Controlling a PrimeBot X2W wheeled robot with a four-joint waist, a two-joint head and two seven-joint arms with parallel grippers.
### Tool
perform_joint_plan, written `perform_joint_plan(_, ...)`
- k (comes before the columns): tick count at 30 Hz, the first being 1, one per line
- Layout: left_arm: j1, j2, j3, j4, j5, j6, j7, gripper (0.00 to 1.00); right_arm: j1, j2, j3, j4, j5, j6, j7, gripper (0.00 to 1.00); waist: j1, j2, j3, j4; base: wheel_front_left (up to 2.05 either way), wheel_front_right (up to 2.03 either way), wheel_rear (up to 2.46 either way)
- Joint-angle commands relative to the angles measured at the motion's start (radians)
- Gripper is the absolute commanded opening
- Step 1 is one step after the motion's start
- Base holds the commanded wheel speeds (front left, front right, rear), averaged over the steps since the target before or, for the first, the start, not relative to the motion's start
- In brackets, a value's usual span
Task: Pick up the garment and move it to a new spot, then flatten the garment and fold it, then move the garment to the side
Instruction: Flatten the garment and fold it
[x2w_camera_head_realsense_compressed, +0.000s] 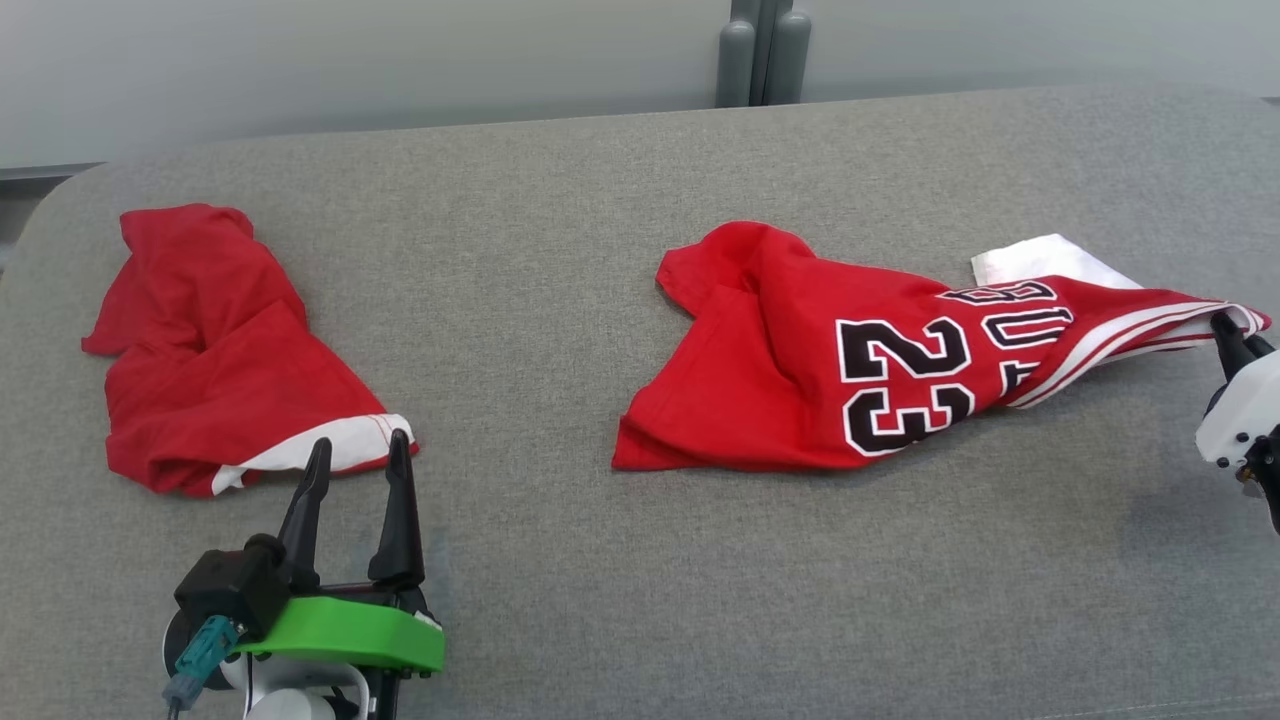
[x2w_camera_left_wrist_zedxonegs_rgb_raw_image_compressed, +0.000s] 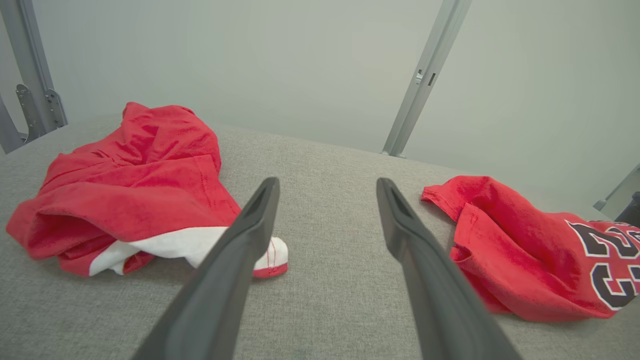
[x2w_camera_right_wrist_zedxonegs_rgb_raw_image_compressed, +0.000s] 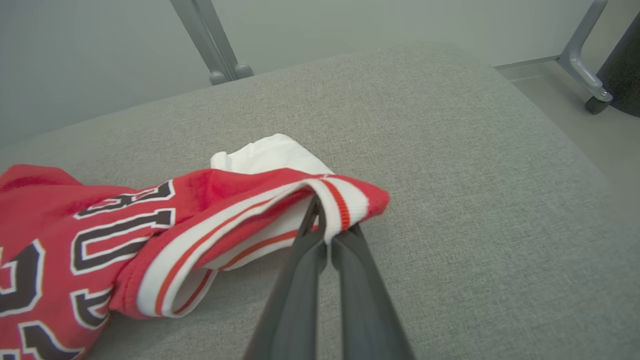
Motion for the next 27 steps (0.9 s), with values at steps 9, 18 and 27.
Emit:
perform_joint_plan(9,-0.023,0.006,-0.006,0.018,0.009,-0.009,-0.002,1.00,-0.087,0.072,-0.056,0.233,-0.239,0.000,-0.169,1.00,0.0000,0.0000,-0.009,0.023,0.00,0.00,0.00)
perform_joint_plan(18,0.002,0.004,-0.004,0.017,0.004,-0.002,-0.002,1.00,-0.117,0.109,-0.093,0.340,-0.290,-0.001,-0.206,1.00,0.0000,0.0000,-0.029,0.004,0.00,0.00,0.00)
perform_joint_plan(27,0.018,0.003,-0.008,0.012,0.003,0.003,-0.002,1.00,-0.105,0.096,-0.119,0.348,-0.351,-0.001,-0.259,1.00,0.0000,0.0000,-0.048,-0.030,0.00,0.00,0.00)
